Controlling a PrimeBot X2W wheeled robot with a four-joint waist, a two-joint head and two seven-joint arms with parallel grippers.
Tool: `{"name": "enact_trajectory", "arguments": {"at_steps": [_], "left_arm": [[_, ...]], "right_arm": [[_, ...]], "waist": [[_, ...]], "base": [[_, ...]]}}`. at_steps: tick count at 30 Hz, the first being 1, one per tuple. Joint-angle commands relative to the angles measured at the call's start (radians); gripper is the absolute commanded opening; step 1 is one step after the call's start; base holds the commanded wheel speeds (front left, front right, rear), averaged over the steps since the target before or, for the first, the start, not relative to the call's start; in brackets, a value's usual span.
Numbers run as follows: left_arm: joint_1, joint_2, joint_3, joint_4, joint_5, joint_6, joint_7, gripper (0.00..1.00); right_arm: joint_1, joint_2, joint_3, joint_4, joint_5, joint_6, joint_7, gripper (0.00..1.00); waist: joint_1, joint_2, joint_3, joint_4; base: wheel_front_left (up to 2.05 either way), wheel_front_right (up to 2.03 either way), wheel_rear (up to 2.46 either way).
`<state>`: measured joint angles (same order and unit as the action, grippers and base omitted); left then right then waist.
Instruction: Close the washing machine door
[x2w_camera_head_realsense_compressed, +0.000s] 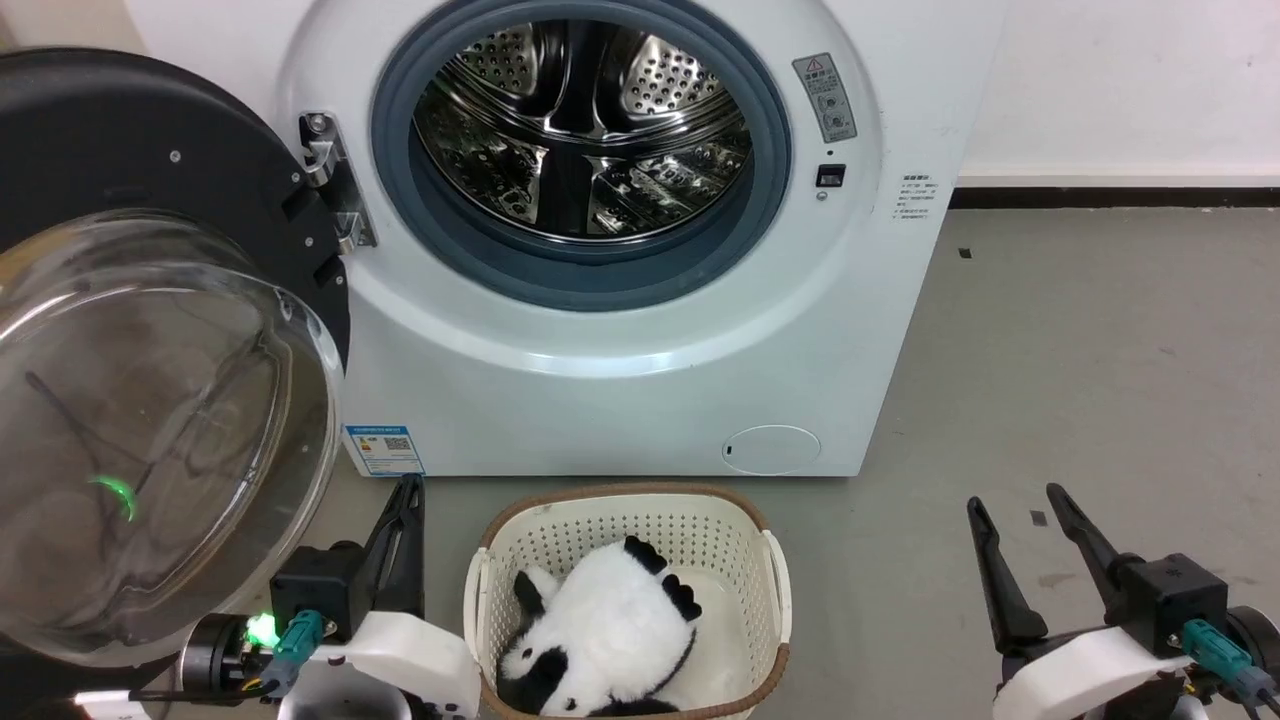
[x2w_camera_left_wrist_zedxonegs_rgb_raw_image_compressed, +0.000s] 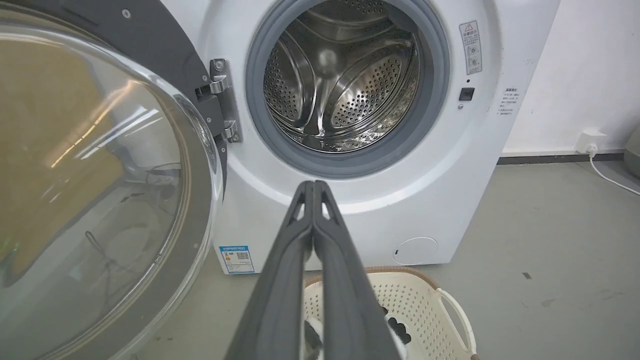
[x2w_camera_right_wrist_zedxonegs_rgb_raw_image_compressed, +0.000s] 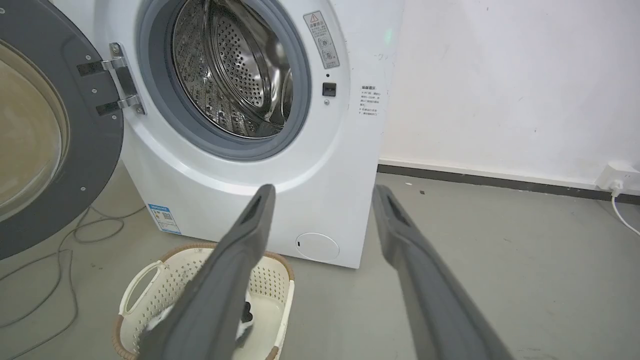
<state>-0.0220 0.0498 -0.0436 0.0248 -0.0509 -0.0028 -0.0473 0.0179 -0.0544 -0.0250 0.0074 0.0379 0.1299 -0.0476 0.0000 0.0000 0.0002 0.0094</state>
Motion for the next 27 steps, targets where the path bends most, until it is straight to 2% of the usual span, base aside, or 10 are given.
{"name": "enact_trajectory", "arguments": {"at_steps": [1,14,27], "left_arm": [[-0.017,0.000,-0.004,-0.004,-0.008,0.000,-0.012,0.00],[-0.054,0.000,-0.024,-0.094,-0.029,-0.014,-0.039,0.00],[-0.097,0.000,-0.026,-0.199,-0.058,-0.024,-0.066,0.00]], "right_arm": [[0.015,0.001,-0.004,0.001,0.015,0.000,-0.011,1.00],[0.020,0.001,-0.021,-0.005,0.041,0.000,-0.039,1.00],[0.022,0.002,-0.036,-0.026,0.060,0.000,-0.066,1.00]], "waist": [[0.0000,0.0000,0.000,0.003],[0.0000,0.0000,0.005,0.067],[0.0000,0.0000,0.019,0.203]], "base": [[0.00,0.00,0.00],[0.00,0.00,0.00],[0.00,0.00,0.00]]}}
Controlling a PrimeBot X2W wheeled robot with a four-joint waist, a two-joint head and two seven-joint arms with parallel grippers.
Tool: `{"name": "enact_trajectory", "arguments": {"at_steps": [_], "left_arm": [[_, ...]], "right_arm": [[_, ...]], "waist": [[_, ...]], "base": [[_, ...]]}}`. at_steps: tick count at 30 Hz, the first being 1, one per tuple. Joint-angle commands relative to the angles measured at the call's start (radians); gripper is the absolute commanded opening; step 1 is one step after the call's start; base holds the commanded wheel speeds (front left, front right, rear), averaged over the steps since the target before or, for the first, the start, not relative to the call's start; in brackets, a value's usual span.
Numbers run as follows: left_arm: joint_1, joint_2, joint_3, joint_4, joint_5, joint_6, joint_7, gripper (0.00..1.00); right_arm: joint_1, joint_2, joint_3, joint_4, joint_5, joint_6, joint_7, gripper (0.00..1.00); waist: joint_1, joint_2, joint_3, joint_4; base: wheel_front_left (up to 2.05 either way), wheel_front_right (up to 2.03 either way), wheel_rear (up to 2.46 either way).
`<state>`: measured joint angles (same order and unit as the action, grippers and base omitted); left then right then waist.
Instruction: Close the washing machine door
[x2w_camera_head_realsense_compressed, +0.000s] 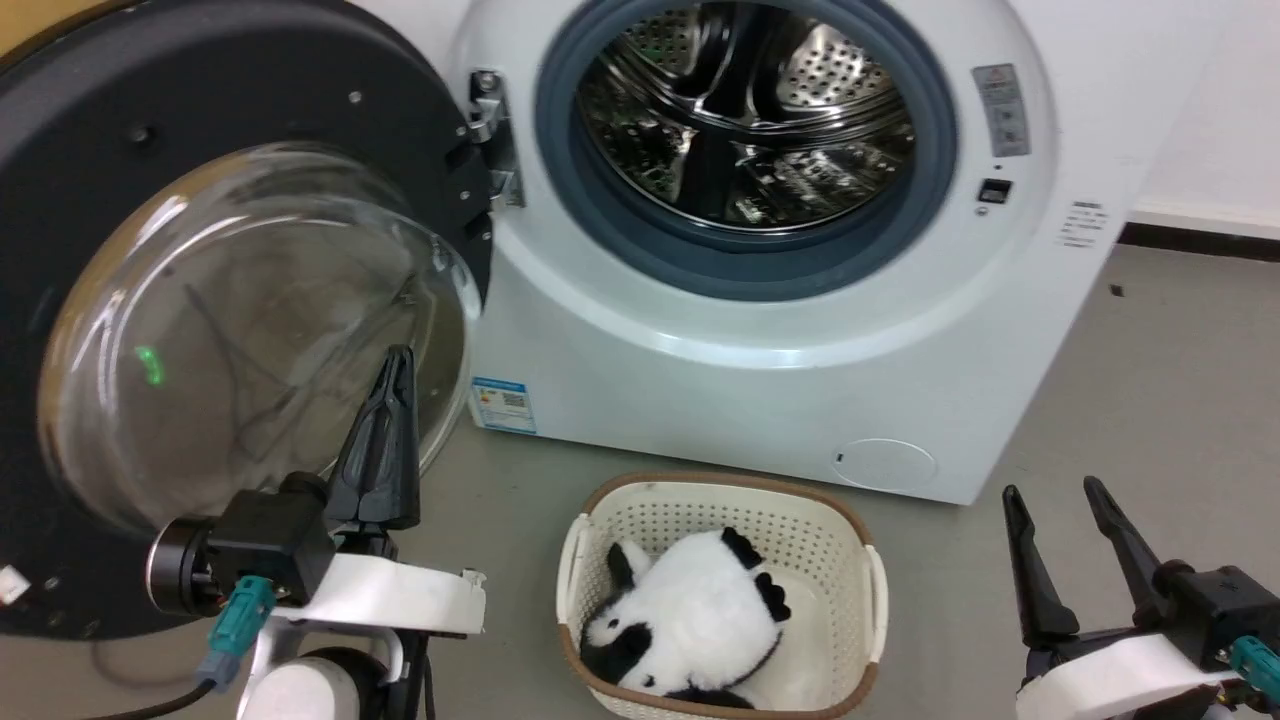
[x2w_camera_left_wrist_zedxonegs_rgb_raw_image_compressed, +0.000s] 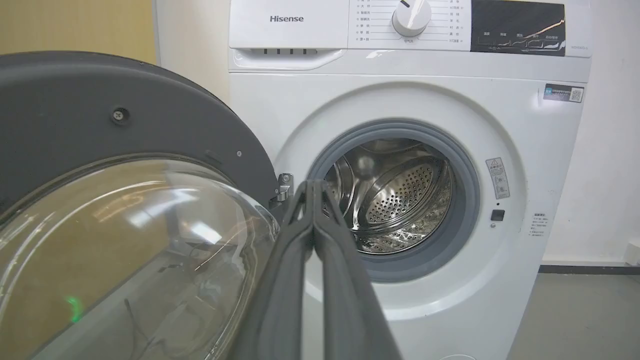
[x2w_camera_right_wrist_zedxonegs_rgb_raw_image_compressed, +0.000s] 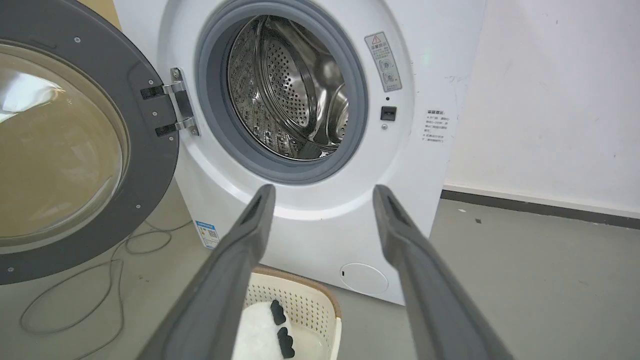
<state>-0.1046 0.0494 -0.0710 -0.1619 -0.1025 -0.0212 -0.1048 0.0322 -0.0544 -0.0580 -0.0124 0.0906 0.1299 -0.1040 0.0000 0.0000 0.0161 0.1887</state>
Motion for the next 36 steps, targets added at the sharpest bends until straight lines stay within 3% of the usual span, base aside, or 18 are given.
{"name": "enact_trajectory", "arguments": {"at_steps": [1,11,23,29,36], "left_arm": [[-0.016,0.001,0.004,-0.020,-0.011,-0.004,-0.010,0.00],[-0.020,0.001,0.080,-0.127,-0.016,0.002,-0.029,0.00],[-0.075,0.024,0.237,-0.240,-0.050,-0.042,-0.054,0.00],[-0.151,0.070,0.344,-0.235,-0.168,-0.056,-0.067,0.00],[-0.289,0.179,0.501,-0.159,-0.380,-0.051,-0.010,0.00]], "right_arm": [[0.008,0.002,-0.004,-0.007,0.008,0.000,-0.011,1.00],[-0.035,0.002,0.037,0.015,0.011,0.000,-0.029,1.00],[-0.069,0.003,0.044,0.043,0.036,0.000,-0.052,1.00],[-0.065,0.003,0.036,0.043,0.054,0.001,-0.065,1.00],[-0.066,0.003,0.029,0.036,0.069,0.001,-0.078,1.00]], "waist": [[0.0000,0.0000,0.005,0.035],[0.0000,0.0000,0.033,0.090],[0.0000,0.0000,0.057,0.147],[0.0000,0.0000,0.071,0.175],[0.0000,0.0000,0.094,0.206]], "base": [[0.00,0.00,0.00],[0.00,0.00,0.00],[0.00,0.00,0.00],[0.00,0.00,0.00],[0.00,0.00,0.00]]}}
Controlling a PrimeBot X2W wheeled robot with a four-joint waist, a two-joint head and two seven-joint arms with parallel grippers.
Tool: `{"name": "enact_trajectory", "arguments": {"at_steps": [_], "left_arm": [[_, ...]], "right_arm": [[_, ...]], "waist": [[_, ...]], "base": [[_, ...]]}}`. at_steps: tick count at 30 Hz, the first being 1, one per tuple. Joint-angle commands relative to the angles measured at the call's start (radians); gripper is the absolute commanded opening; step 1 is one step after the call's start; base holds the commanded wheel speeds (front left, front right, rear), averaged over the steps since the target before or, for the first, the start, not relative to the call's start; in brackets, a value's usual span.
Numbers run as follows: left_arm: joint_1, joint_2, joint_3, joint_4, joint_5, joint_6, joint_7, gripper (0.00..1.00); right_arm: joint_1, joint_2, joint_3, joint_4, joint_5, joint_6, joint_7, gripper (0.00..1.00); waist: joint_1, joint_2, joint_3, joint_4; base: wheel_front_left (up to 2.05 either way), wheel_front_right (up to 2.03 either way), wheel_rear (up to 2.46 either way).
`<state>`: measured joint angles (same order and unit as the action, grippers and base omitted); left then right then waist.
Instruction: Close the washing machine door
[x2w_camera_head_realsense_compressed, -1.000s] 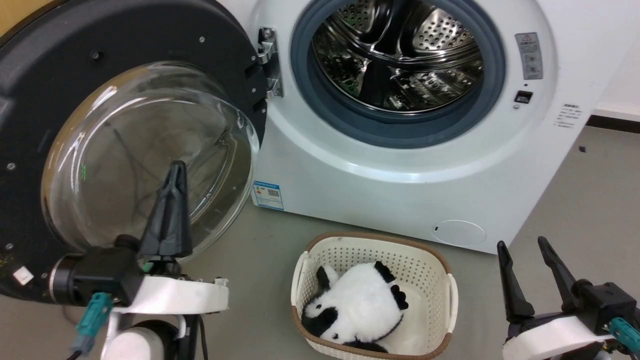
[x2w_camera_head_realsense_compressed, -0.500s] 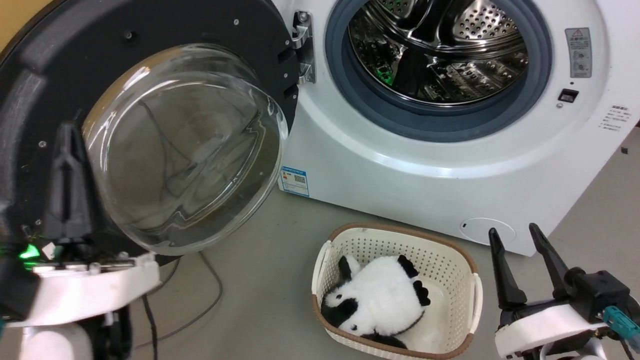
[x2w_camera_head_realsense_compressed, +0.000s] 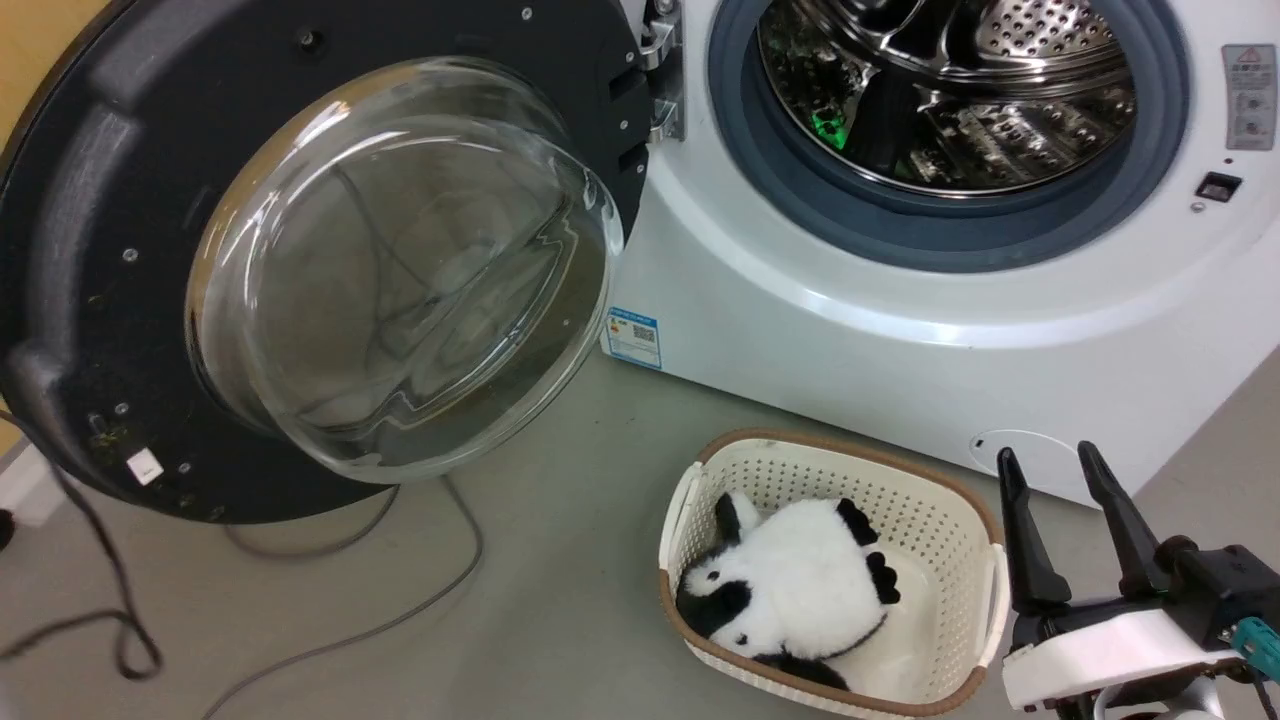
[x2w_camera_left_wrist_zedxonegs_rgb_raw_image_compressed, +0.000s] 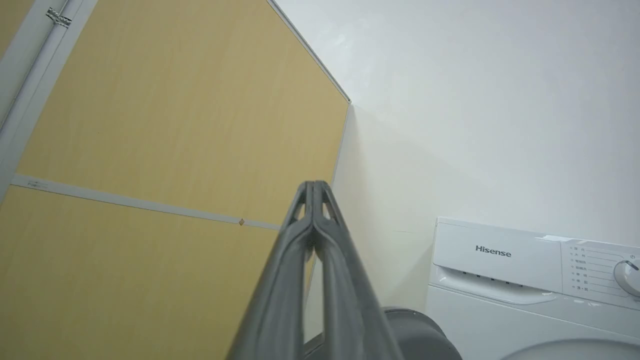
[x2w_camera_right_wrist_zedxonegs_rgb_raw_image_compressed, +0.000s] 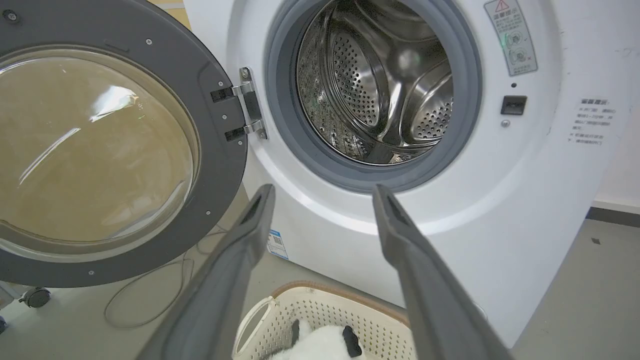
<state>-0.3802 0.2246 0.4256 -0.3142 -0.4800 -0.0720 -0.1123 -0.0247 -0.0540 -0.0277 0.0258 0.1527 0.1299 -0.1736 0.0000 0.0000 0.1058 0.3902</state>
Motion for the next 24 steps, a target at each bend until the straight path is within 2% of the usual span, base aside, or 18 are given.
{"name": "enact_trajectory", "arguments": {"at_steps": [1,8,12,16,22,24], "left_arm": [[-0.036,0.022,0.026,0.009,-0.033,0.004,0.011,0.00],[-0.194,0.142,0.174,0.160,-0.263,0.060,0.119,0.00],[-0.257,0.220,0.230,0.281,-0.319,0.093,0.159,0.00],[-0.325,0.273,0.252,0.421,-0.369,0.117,0.189,0.00],[-0.442,0.319,0.240,0.632,-0.444,0.144,0.243,0.00],[-0.473,0.346,0.252,0.689,-0.471,0.159,0.270,0.00]], "right_arm": [[-0.010,0.003,-0.002,-0.003,0.009,0.001,-0.010,1.00],[-0.014,0.003,-0.008,-0.014,0.023,0.001,-0.017,1.00],[-0.019,0.003,-0.014,-0.027,0.024,0.001,-0.013,1.00],[-0.025,-0.003,-0.024,-0.046,0.028,0.001,-0.007,1.00],[-0.004,-0.015,-0.075,-0.096,0.036,0.001,0.003,1.00],[0.000,-0.017,-0.081,-0.117,0.041,0.001,0.012,1.00]], "waist": [[0.0000,0.0000,0.008,0.008],[0.0000,0.0000,0.035,0.038],[0.0000,0.0000,0.061,0.054],[0.0000,0.0000,0.090,0.069],[0.0000,0.0000,0.136,0.087],[0.0000,0.0000,0.156,0.071]], "base": [[0.00,0.00,0.00],[0.00,0.00,0.00],[0.00,0.00,0.00],[0.00,0.00,0.00],[0.00,0.00,0.00],[0.00,0.00,0.00]]}}
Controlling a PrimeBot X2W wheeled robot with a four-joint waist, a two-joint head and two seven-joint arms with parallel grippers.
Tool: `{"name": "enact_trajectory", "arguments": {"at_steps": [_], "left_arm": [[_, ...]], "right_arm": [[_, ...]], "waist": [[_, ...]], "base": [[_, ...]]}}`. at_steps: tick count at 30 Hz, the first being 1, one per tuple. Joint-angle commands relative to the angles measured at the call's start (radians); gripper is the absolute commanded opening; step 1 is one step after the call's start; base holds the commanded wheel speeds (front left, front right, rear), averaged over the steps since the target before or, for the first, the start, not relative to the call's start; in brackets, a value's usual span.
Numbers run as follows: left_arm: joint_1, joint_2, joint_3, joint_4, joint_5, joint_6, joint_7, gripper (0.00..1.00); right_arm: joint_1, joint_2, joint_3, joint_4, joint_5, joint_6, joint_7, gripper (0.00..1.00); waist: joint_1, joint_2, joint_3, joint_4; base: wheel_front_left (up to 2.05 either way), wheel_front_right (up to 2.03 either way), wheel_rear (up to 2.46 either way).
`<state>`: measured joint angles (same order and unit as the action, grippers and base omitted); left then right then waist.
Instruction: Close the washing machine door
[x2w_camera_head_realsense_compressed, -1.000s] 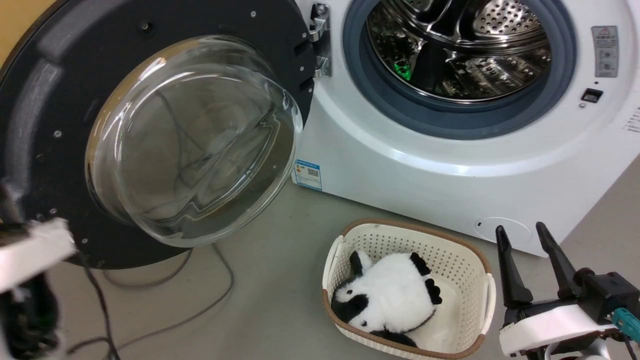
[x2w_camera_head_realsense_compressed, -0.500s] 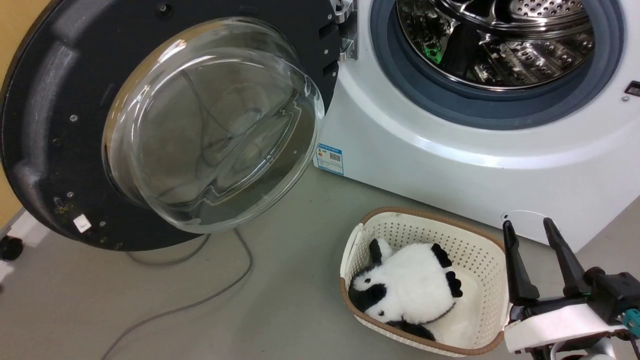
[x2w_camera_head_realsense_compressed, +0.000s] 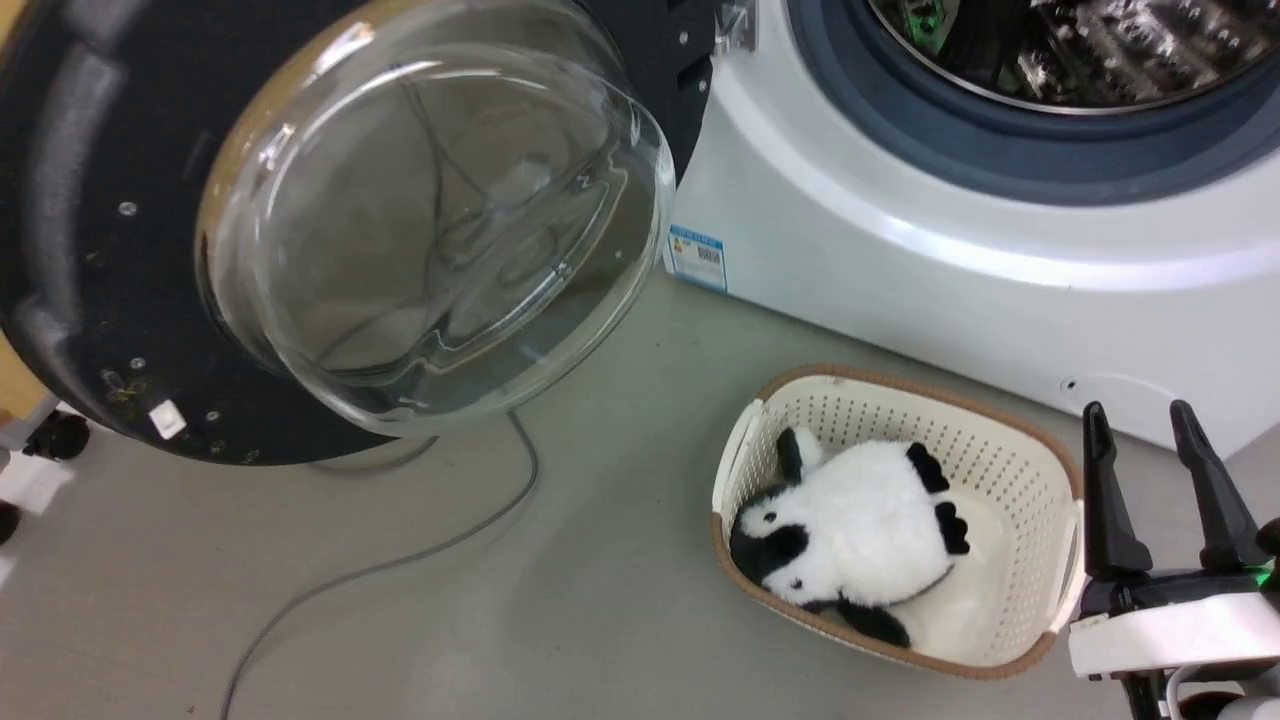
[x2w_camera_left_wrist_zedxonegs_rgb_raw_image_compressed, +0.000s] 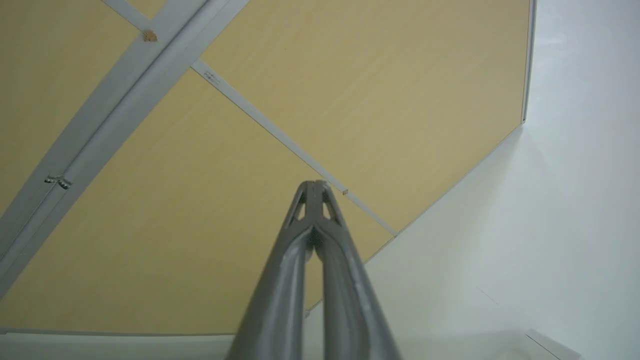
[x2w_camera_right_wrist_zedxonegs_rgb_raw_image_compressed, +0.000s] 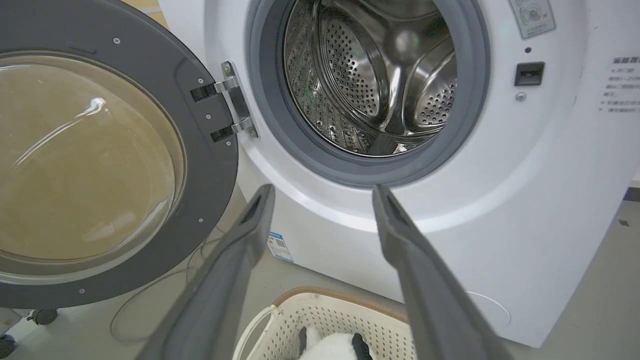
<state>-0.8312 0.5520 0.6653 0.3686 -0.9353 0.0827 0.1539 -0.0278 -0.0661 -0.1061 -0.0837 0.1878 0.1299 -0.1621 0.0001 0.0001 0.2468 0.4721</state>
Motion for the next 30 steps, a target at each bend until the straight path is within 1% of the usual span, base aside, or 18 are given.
{"name": "enact_trajectory", "arguments": {"at_steps": [1,4,7,12,15,19,20,21,22,24,26,30], "left_arm": [[-0.034,0.033,0.017,0.031,-0.027,0.012,0.019,0.00],[-0.075,0.061,0.033,0.092,-0.077,0.036,0.077,0.00],[-0.100,0.072,0.027,0.134,-0.124,0.050,0.158,0.00],[-0.111,0.065,0.006,0.179,-0.195,0.063,0.295,0.00],[-0.087,0.056,-0.020,0.176,-0.206,0.067,0.366,0.00],[-0.039,0.057,-0.065,0.161,-0.205,0.086,0.472,0.00],[-0.039,0.057,-0.065,0.161,-0.205,0.086,0.472,0.00],[-0.009,0.055,-0.096,0.145,-0.195,0.090,0.520,0.00],[0.004,0.049,-0.111,0.137,-0.193,0.090,0.540,0.00],[0.026,0.036,-0.140,0.123,-0.185,0.087,0.570,0.00],[0.034,0.026,-0.149,0.118,-0.185,0.087,0.577,0.00],[0.073,0.007,-0.186,0.107,-0.165,0.098,0.602,0.00]], "right_arm": [[0.004,-0.007,-0.005,-0.015,0.008,0.001,0.004,1.00],[0.005,-0.012,-0.013,-0.030,0.020,0.001,0.011,1.00],[0.004,-0.014,-0.014,-0.039,0.033,0.001,0.015,1.00],[-0.008,-0.021,0.001,-0.046,0.052,0.001,0.017,1.00],[-0.009,-0.020,0.005,-0.041,0.057,0.001,0.017,1.00],[-0.003,-0.016,0.006,-0.033,0.061,0.001,0.014,1.00],[-0.003,-0.016,0.006,-0.033,0.061,0.001,0.014,1.00],[0.000,-0.014,0.004,-0.030,0.064,0.001,0.013,1.00],[0.001,-0.013,0.003,-0.030,0.065,0.001,0.012,1.00],[0.001,-0.011,0.005,-0.030,0.067,0.001,0.013,1.00],[0.000,-0.011,0.007,-0.031,0.068,0.001,0.014,1.00],[-0.011,-0.014,0.019,-0.035,0.071,0.001,0.020,1.00]], "waist": [[-0.0001,-0.0001,0.023,-0.019],[-0.0001,-0.0001,0.042,-0.039],[-0.0001,-0.0001,0.057,-0.051],[-0.0001,-0.0001,0.077,-0.066],[-0.0001,-0.0001,0.070,-0.079],[-0.0001,-0.0001,0.059,-0.087],[-0.0001,-0.0001,0.059,-0.087],[-0.0001,-0.0001,0.057,-0.086],[-0.0001,-0.0001,0.055,-0.084],[-0.0001,-0.0001,0.055,-0.080],[-0.0001,-0.0001,0.055,-0.078],[-0.0001,-0.0001,0.056,-0.079]], "base": [[0.00,0.00,0.00],[0.00,0.00,0.00],[0.00,0.00,0.00],[0.00,0.00,0.00],[0.00,0.00,0.00],[0.00,0.00,0.00],[0.00,0.00,0.00],[0.00,0.00,0.00],[0.00,0.00,0.00],[0.00,0.00,0.00],[0.00,0.00,0.00],[0.00,0.00,0.00]]}}
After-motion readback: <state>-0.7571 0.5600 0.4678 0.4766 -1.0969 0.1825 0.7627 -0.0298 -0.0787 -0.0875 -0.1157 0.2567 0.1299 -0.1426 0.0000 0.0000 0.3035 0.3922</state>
